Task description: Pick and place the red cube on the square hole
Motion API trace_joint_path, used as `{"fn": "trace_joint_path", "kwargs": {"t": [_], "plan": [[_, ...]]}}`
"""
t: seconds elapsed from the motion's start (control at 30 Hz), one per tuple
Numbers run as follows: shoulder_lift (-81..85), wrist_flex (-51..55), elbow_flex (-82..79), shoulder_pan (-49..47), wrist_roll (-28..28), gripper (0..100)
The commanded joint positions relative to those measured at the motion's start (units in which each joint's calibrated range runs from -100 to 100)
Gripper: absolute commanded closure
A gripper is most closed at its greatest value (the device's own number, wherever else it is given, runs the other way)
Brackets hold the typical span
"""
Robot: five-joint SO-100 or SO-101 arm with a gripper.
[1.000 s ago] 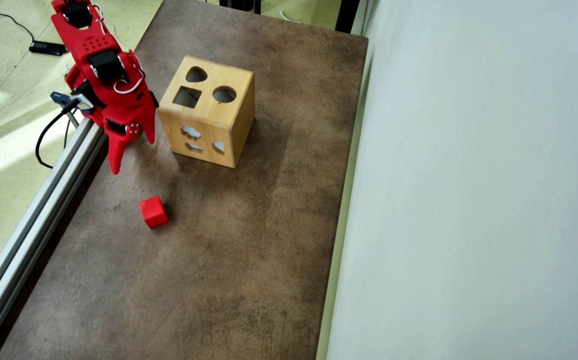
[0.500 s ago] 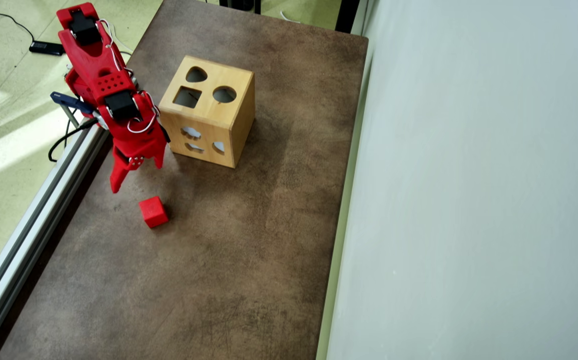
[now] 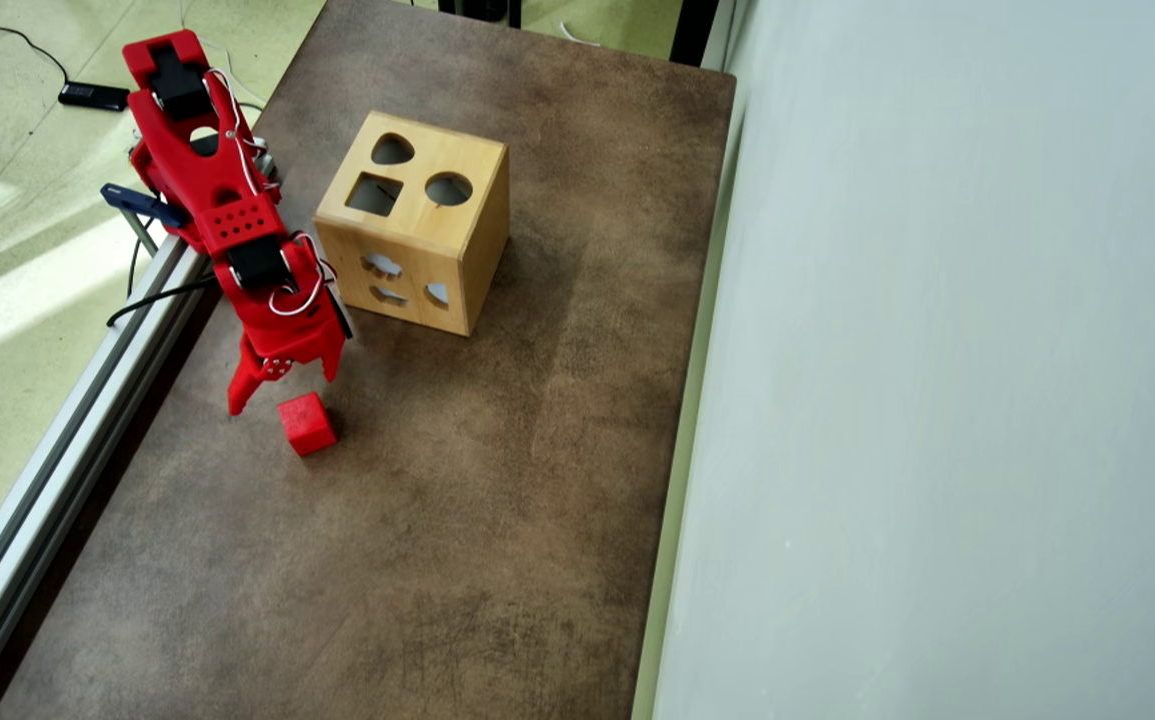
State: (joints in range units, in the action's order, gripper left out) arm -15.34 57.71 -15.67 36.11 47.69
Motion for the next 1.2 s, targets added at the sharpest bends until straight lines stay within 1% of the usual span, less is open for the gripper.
{"fn": "trace_joint_path", "kwargs": {"t": [0.0,0.37,0.57,0.77,1.17], "plan": [[-0.8,-4.5,2.1,-0.2,0.2,56],[-8.7,-5.4,2.2,-0.2,0.2,56],[-8.8,-5.7,2.2,-0.2,0.2,56],[-8.8,-9.7,2.2,-0.2,0.2,56],[-8.8,-9.8,2.1,-0.3,0.1,56]]}}
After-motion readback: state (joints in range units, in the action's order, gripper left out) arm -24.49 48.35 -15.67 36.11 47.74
